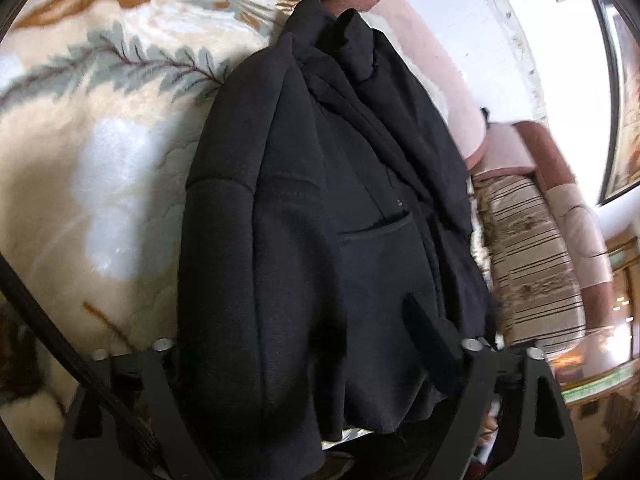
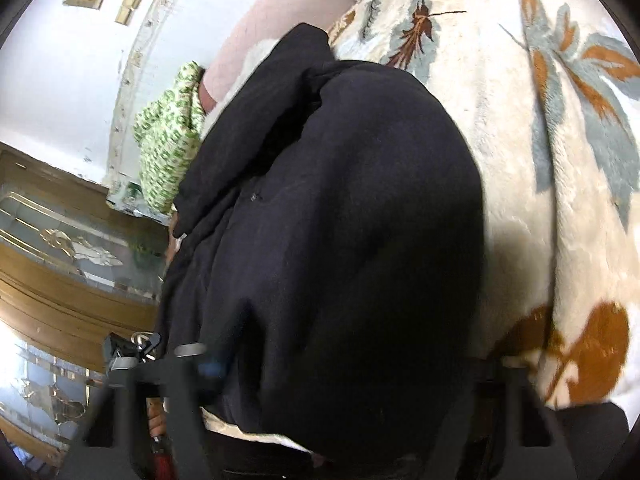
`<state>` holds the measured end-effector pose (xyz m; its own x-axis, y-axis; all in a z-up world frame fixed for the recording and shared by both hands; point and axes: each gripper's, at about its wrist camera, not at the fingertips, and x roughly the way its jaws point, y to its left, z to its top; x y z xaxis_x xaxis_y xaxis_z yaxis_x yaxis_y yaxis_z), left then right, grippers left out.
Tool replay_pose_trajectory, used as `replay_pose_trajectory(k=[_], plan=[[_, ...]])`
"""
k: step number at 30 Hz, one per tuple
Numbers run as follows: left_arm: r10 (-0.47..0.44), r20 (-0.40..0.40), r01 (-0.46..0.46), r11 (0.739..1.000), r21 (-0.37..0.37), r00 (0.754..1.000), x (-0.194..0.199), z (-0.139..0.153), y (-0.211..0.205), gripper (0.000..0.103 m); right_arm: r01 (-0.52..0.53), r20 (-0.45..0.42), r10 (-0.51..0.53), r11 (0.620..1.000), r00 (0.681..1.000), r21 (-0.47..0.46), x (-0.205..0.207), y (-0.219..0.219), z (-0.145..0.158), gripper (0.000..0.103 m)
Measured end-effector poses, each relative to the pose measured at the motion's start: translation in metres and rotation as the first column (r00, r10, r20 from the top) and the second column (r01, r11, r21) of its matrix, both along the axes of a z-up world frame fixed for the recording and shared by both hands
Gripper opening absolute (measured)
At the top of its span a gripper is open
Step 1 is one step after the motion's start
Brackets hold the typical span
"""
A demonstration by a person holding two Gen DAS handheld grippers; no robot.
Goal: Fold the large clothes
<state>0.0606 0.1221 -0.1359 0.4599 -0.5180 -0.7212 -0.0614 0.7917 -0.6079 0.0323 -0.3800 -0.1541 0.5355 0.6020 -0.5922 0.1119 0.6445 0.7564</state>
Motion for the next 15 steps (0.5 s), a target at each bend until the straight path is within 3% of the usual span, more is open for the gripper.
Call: replay_pose_trajectory(k=[1,3,5,8,11,13,15], plan=[[-0.016,0.026,0.015,0.999,0.043,1.0,-0.003,0.006,-0.005,0.068,-0.019,0.013,0.019,1.0,1.0,0.021,-0.004,0.002,0.003,0.036],[-0.024,0.046,0.02,0.996,0.089,0.999,-0.006,0.011,-0.01,0.065,-0.05,0.048,0.049,0.999,0.998,0.017,-0.008,0.008,0.013,0.034],[-0.004,0.03,0.002,0.999,0.042,1.0,-0.003,0.005,-0.003,0.064,-0.07,0.077,0.073,0.997,0.994,-0.041,-0.006,0.014,0.022,0.034],[0.042,-0.007,-0.043,0.996,-0.078,0.999,0.003,-0.011,0.013,0.067,-0.062,0.044,0.063,0.998,0.997,-0.024,0.001,0.014,0.01,0.041],[0.047,-0.001,-0.046,0.98,-0.196,0.999,0.005,-0.02,0.02,0.084,-0.04,0.022,0.04,0.999,0.999,0.004,0.001,0.014,-0.004,0.05],[0.07,-0.002,-0.069,0.971,-0.227,0.998,0.005,-0.022,0.02,0.088,-0.018,0.027,0.017,1.0,0.999,0.009,0.0,0.017,-0.008,0.053],[0.092,-0.003,-0.091,0.973,-0.21,0.996,0.004,-0.021,0.017,0.088,-0.005,0.035,0.005,1.0,0.999,-0.002,0.001,0.02,-0.008,0.053]])
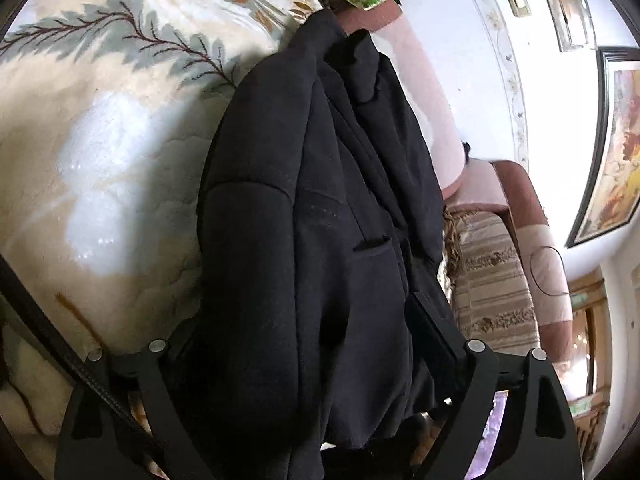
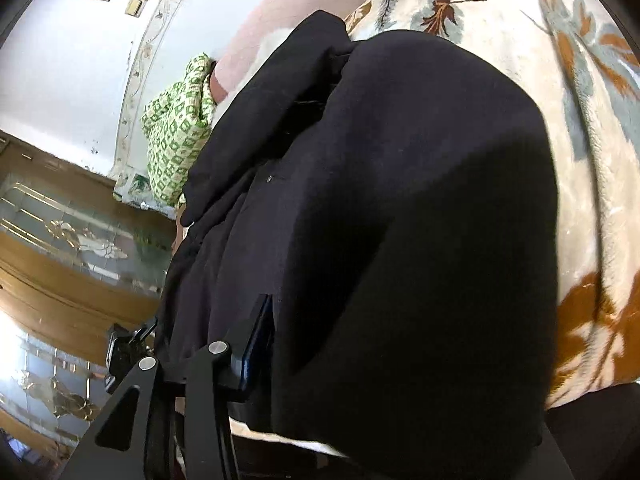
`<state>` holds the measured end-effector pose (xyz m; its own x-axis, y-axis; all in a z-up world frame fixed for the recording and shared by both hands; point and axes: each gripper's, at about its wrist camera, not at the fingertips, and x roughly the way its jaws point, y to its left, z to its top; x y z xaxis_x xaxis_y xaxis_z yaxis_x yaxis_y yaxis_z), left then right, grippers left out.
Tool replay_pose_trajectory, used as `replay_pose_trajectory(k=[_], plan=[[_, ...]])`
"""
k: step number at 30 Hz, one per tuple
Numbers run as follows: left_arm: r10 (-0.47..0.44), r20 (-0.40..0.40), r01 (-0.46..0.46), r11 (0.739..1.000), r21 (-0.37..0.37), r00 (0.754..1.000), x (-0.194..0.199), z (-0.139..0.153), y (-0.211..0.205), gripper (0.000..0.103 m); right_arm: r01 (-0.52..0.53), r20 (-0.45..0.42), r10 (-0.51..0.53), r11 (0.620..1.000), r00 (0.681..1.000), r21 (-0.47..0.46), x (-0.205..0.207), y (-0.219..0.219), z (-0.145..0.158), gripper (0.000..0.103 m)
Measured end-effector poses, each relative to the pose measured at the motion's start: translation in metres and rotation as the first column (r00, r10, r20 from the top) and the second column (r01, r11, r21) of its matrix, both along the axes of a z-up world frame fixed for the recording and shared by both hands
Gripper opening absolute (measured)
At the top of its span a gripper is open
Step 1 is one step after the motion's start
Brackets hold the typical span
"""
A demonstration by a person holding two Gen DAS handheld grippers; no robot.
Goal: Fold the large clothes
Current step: 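Press the folded coat flat with the right gripper while the left gripper holds it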
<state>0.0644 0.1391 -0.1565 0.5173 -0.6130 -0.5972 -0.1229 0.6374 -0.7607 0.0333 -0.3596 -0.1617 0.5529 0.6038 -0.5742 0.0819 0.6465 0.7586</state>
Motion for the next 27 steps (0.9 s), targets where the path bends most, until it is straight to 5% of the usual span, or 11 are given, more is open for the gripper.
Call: replay_pose_trajectory(k=[2,3,4,6,9,15,18,22,27], plan=[[0.01,-0.011,-0.009,0.998,0.067,1.0,-0.001,0.005,-0.008,0.085,0.009,-0.002,-0.009,1.0,1.0,-0.012,0.001,0.002,0.002,0.038],[0.008,-0.034,-0.003,0.99,0.143,0.999,0.001,0.009,-0.015,0.066,0.01,-0.006,-0.011,1.0,1.0,-0.02,0.002,0.002,0.003,0.033],[0.009,-0.065,0.005,0.977,0.215,0.998,0.001,0.013,-0.018,0.035,0.008,-0.007,-0.008,0.999,1.0,-0.033,0.002,0.003,0.006,0.028],[0.008,-0.102,0.021,0.959,0.281,0.995,0.007,0.023,-0.017,0.018,0.005,0.003,-0.005,0.999,1.0,-0.043,0.004,0.003,0.016,0.021],[0.032,-0.033,-0.024,0.979,0.203,0.999,0.006,0.056,-0.001,0.013,0.003,0.069,0.0,0.999,0.998,-0.036,0.002,0.0,0.045,0.016],[0.028,0.088,-0.047,0.974,0.224,0.996,-0.01,0.112,-0.002,0.012,-0.015,0.198,0.016,1.0,0.98,-0.005,-0.009,0.003,0.101,0.015],[0.007,0.077,-0.028,0.958,0.284,0.997,-0.028,0.103,-0.011,0.012,-0.052,0.227,0.052,0.999,0.973,-0.005,-0.026,0.011,0.108,0.015],[0.008,0.018,-0.014,0.94,0.342,1.0,-0.05,0.066,-0.006,0.013,-0.059,0.169,0.073,0.994,0.983,-0.088,-0.045,0.008,0.081,0.015],[0.032,-0.038,-0.019,0.953,0.302,0.999,-0.051,0.04,0.011,0.015,-0.034,0.045,0.037,0.997,0.998,-0.065,-0.048,-0.013,0.034,0.015]])
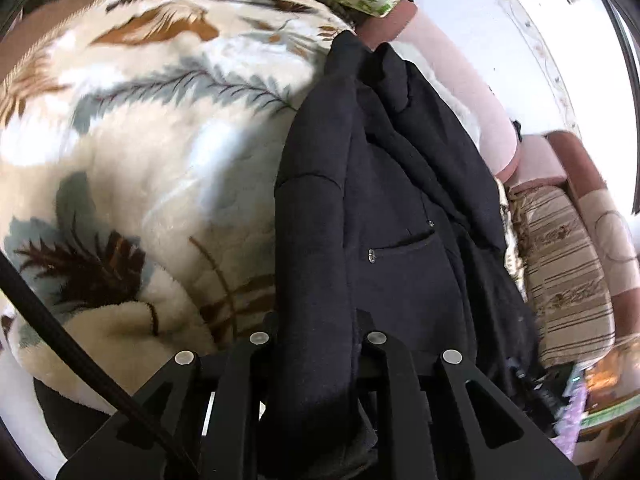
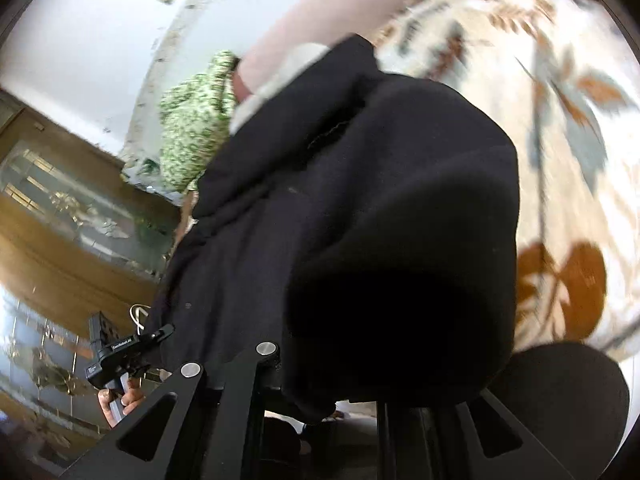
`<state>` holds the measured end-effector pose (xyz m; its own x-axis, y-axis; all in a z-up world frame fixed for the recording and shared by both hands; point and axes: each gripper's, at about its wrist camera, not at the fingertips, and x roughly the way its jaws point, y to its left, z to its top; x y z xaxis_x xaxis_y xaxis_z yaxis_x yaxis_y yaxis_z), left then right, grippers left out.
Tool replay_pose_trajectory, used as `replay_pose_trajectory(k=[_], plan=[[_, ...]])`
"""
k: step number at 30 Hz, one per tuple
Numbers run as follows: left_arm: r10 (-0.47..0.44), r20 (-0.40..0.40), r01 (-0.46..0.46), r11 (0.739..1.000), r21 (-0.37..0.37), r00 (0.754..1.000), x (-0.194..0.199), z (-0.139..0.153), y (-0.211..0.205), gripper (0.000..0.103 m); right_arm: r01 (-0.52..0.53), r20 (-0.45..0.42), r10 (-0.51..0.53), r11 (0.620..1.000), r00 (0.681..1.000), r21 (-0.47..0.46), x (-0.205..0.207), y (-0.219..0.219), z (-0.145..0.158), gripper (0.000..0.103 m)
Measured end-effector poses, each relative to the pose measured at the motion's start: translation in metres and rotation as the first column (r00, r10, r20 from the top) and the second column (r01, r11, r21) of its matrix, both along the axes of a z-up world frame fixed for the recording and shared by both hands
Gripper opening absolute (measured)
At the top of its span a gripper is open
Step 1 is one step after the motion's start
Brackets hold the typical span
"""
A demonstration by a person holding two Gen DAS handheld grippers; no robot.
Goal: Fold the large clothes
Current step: 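Press the folded coat flat with the right gripper while the left gripper holds it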
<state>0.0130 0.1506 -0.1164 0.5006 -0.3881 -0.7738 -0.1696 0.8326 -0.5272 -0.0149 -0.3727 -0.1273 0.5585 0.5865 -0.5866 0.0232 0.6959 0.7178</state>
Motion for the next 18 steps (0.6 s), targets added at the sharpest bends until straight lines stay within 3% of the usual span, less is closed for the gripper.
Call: replay_pose_trajectory(k=[3,9,18], plan=[[-0.013,0.016,0.012,1.0,0.026,1.0,0.003,0.01,-0.003,0.015,-0.006,-0.001,0.006,1.0,1.0,-0.016,0.003,-0.001,0.001,0.015],[-0.05,0.098,0.042,0.996,0.082,0.994,0.014,0.048,-0.021,0.015,-0.045,0.069,0.052,0.995,0.996,-0.094,0.019,0.009,0.04,0.015],[-0.04,0.202,0.021,0.995,0.097,0.979,0.075,0.108,-0.029,0.015,-0.026,0.192,0.046,0.994,0.98,-0.104,0.07,0.014,0.103,0.015]])
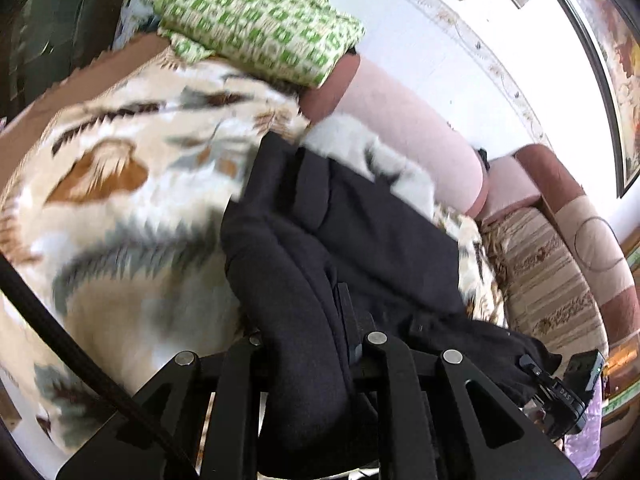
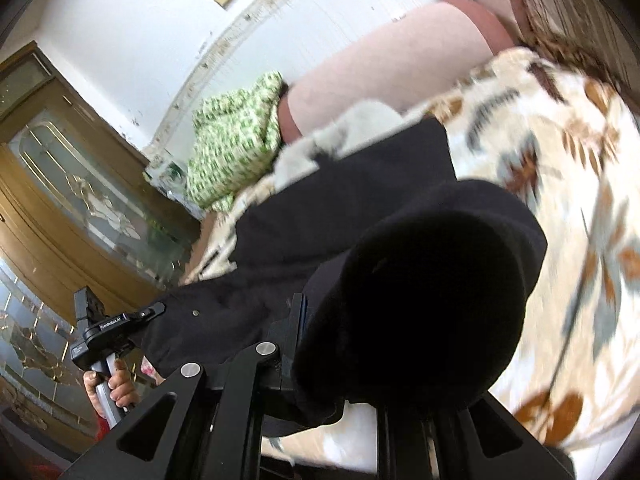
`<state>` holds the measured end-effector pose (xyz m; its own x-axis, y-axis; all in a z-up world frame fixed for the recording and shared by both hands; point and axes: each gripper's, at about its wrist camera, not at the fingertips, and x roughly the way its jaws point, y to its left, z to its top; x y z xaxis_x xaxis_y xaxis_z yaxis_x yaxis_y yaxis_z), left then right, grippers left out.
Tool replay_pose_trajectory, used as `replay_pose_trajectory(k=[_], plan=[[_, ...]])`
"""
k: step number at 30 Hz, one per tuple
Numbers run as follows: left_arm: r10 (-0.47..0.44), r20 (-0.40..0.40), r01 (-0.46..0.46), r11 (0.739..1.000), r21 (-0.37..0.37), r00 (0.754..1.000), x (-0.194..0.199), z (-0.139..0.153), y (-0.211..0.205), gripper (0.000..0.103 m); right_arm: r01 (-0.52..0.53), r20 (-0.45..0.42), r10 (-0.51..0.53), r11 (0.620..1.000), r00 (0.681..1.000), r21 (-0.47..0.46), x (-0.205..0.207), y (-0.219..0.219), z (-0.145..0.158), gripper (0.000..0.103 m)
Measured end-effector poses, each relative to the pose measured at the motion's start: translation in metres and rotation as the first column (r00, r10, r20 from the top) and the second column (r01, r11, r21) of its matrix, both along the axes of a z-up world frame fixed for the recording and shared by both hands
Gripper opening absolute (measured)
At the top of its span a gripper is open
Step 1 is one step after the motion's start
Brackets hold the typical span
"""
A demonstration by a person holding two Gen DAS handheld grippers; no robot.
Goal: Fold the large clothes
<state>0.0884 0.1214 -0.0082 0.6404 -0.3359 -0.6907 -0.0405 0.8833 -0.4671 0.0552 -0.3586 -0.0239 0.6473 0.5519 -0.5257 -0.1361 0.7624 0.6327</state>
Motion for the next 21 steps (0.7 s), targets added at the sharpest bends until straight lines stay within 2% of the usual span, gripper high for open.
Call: replay_pose_trajectory(k=[4,11,16,21], plan=[[0.016,0.013,-0.016,1.0,-0.002,1.0,0.039,0.022,-0.006,0.015,0.005,0.024,-0.005,1.0,1.0,-0.015,0.032,0.001,0.022,0.015],[0.064,-0.045,-0.064,0.998,0.005,0.997,0.134,0.035,-0.005,0.015,0.03,-0.027,-0.03,1.0,0.999,0.002,0.113,-0.008,0.041,0.015],[0.113,-0.139,-0.11,0.994,0.03,0.984,0.208,0.007,-0.01,0.016,0.084,-0.104,-0.081,0.996,0.991,0.022,0.183,-0.019,0.023,0.015],[0.133,-0.21,-0.118,0.989,0.084,0.969,0.259,-0.034,-0.02,0.017,0.112,-0.187,-0.107,0.994,0.977,0.015,0.246,-0.019,-0.016,0.016]])
